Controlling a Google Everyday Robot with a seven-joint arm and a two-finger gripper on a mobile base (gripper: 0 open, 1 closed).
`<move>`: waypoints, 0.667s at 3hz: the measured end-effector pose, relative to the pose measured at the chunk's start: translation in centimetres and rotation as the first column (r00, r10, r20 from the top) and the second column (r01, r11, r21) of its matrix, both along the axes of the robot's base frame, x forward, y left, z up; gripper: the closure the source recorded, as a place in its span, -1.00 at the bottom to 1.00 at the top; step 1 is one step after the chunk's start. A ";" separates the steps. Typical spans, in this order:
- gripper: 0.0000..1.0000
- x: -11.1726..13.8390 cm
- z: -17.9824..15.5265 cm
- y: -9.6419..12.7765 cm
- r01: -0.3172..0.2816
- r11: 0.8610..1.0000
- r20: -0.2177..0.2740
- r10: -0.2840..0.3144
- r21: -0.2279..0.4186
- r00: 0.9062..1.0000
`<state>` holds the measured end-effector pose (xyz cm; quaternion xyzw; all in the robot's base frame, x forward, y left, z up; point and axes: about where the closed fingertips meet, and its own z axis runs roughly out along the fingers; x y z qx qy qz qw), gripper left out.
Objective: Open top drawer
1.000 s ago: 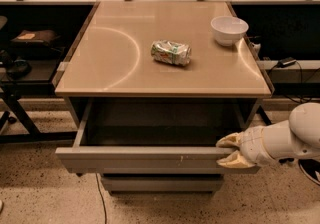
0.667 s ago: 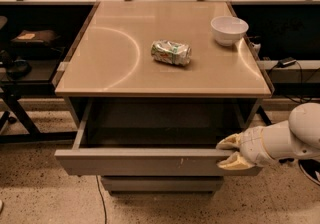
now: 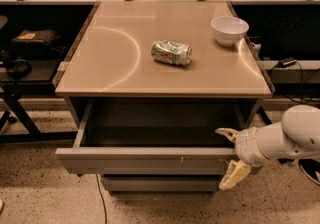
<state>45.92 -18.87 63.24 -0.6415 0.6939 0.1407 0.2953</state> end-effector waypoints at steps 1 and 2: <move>1.00 -2.4 -0.3 -0.9 0.009 0.999 -0.033 -0.008 0.031 0.999; 1.00 -2.5 0.0 -0.8 0.009 0.999 -0.033 -0.008 0.031 0.999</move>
Offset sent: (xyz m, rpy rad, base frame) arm -0.1468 -0.0554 0.1042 -0.0748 0.0044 -0.0591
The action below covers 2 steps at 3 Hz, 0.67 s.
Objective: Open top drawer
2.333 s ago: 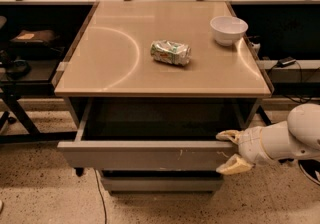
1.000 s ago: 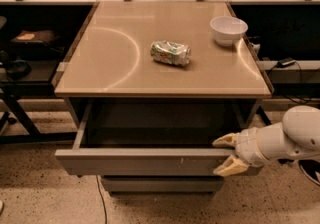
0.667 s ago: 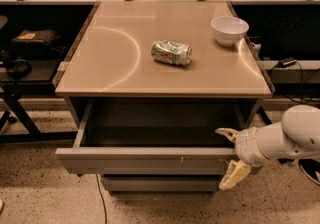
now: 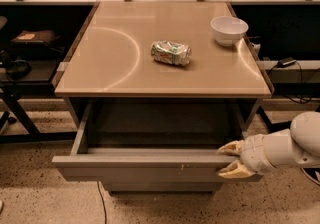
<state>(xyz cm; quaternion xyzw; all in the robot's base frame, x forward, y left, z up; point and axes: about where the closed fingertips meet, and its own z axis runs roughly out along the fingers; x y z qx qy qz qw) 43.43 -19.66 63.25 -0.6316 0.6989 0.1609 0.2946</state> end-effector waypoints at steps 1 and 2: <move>1.00 -0.8 0.5 0.5 -0.012 1.000 -0.003 0.012 0.007 1.000; 1.00 -0.8 0.5 0.6 -0.012 1.000 -0.003 0.012 0.007 1.000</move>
Offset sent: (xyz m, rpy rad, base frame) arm -0.2268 -0.0255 0.1121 -0.0511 0.0355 -0.0791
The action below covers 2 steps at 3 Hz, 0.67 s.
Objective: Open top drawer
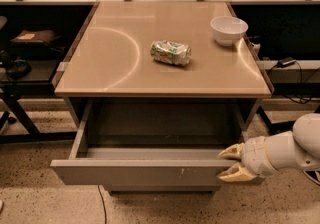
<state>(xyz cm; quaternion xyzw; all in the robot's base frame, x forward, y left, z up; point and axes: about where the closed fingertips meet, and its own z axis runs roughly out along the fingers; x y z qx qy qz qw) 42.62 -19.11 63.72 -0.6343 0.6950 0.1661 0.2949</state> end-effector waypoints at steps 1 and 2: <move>0.62 0.0 0.0 0.0 0.000 1.000 0.000 0.000 0.000 1.000; 0.17 0.0 0.0 0.0 0.000 1.000 0.000 0.000 0.000 1.000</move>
Offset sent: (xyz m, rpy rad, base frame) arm 0.0000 0.0000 0.0000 0.0000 0.0000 0.0000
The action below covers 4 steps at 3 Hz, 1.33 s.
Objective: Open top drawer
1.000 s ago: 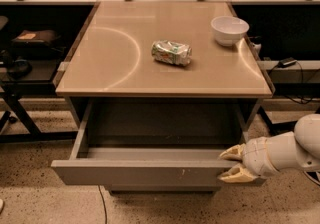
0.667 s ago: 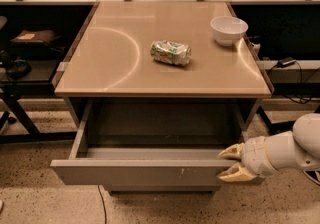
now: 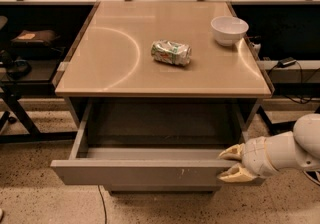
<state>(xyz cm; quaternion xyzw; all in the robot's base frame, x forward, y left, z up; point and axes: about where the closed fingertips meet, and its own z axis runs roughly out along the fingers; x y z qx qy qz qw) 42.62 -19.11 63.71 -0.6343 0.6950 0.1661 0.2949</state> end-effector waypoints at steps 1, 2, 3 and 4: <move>-0.30 -0.4 0.1 0.0 -0.012 1.000 -0.014 0.012 0.000 1.000; -0.76 -2.0 0.1 0.2 -0.038 0.999 -0.029 0.038 0.010 0.999; -0.67 -6.0 -0.2 -1.3 -0.065 0.998 -0.020 0.066 0.022 0.998; -0.21 -6.8 -0.1 -1.4 -0.071 0.997 -0.022 0.072 0.028 0.997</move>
Offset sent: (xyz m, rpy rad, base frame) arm -0.1268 -0.0449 -0.0092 0.0189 0.0284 0.1168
